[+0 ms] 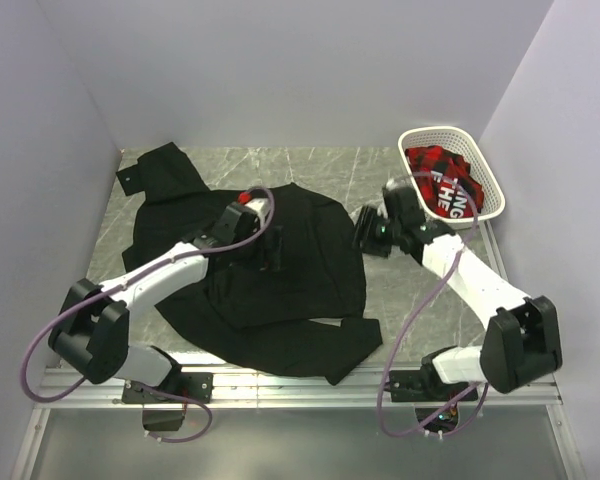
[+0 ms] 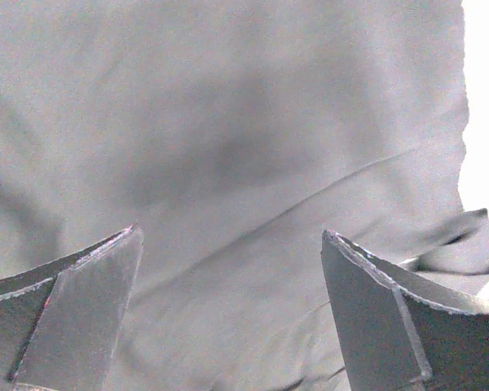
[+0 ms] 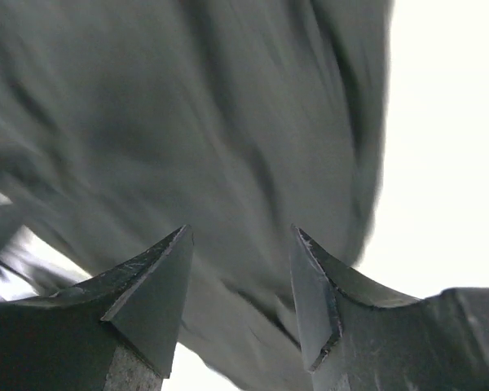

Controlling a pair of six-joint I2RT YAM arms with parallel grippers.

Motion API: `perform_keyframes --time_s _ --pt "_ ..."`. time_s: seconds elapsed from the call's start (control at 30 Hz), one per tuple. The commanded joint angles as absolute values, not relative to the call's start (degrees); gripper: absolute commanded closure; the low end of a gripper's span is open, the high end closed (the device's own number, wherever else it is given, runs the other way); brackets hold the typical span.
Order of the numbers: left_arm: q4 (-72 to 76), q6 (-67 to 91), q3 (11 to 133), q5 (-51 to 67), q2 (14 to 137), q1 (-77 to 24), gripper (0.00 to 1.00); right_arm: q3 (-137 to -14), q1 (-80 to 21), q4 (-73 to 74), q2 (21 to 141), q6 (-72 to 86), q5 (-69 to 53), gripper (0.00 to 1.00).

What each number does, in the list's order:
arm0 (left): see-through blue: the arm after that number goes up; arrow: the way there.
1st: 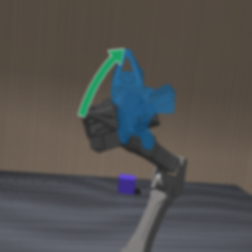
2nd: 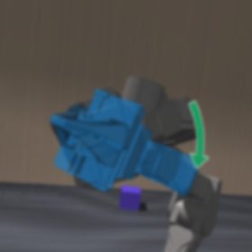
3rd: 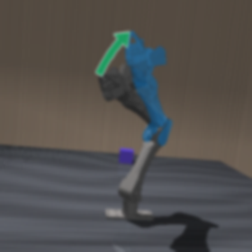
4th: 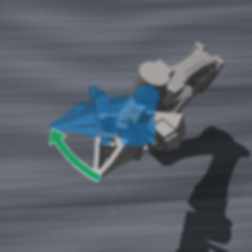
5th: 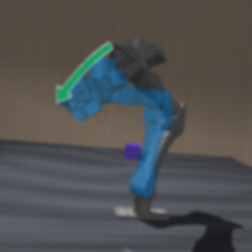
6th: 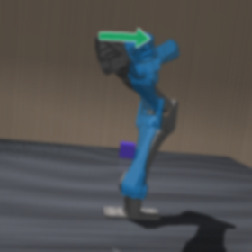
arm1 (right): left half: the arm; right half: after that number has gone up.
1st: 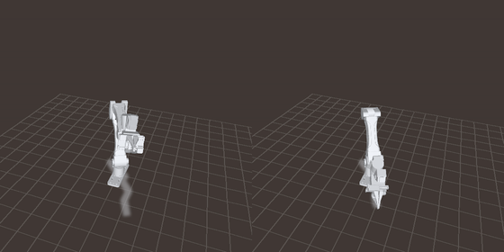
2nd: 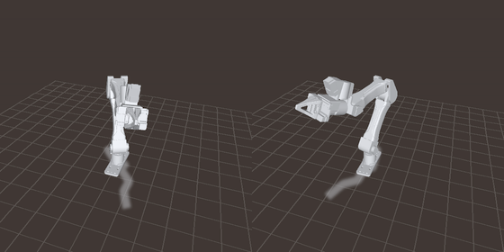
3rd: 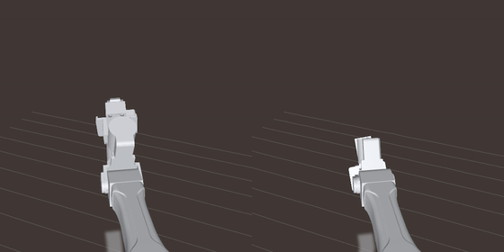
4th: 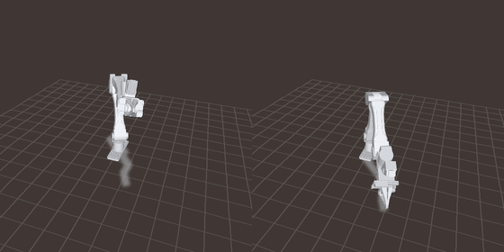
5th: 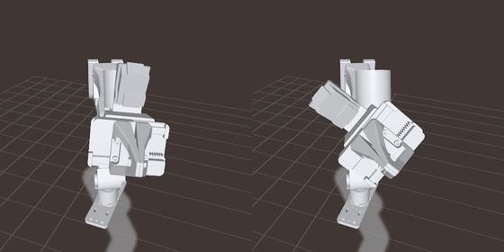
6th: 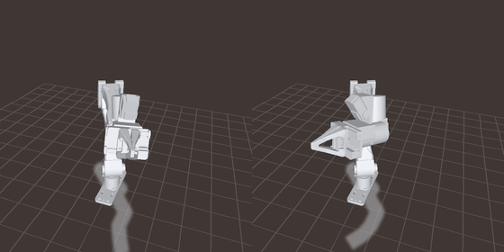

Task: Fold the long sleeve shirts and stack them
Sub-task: Flatten the shirt out

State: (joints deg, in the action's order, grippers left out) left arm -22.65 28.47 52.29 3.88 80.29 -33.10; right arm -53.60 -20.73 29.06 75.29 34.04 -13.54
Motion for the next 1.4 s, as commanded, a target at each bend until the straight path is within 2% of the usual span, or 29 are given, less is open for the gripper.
perform_keyframes --time_s 0.0,0.07,0.17,0.33,0.47,0.67,1.1,1.37 --pt "-12.06 24.7 56.51 6.85 82.69 -36.12 0.03 -60.02 -19.25 17.33 79.7 37.61 -13.27 0.42" --pt "-10.99 24.26 58.97 7.38 86.38 -38.13 0.02 -63.26 -19.16 11.62 84.52 40.32 -13.01 0.49" --pt "-9.23 23.12 60.91 9.14 90.33 -39.9 0.02 -66.78 -18.2 4.23 91.81 43.93 -13.88 0.51" --pt "-5.98 22.06 59.33 12.48 92.55 -40.52 0.02 -73.38 -17.14 -2.26 103.43 46.4 -16.43 0.5" --pt "-7.9 20.83 60.64 13.97 95.88 -40.52 0.02 -78.48 -16.35 -5.44 113.17 49.03 -18.1 0.45" --pt "-10.89 20.13 60.56 16.61 97.91 -40.52 0.02 -83.05 -15.91 -9.05 121.45 51.24 -18.37 0.44" --pt "-17.4 18.19 56.16 21.97 98.35 -40.52 0.02 -86.75 -15.29 -9.67 128.32 55.45 -17.31 0.44" --pt "-17.67 18.11 55.99 21.88 100.28 -40.6 0.02 -76.82 -15.29 -12.92 123.4 59.5 -14.5 0.44"
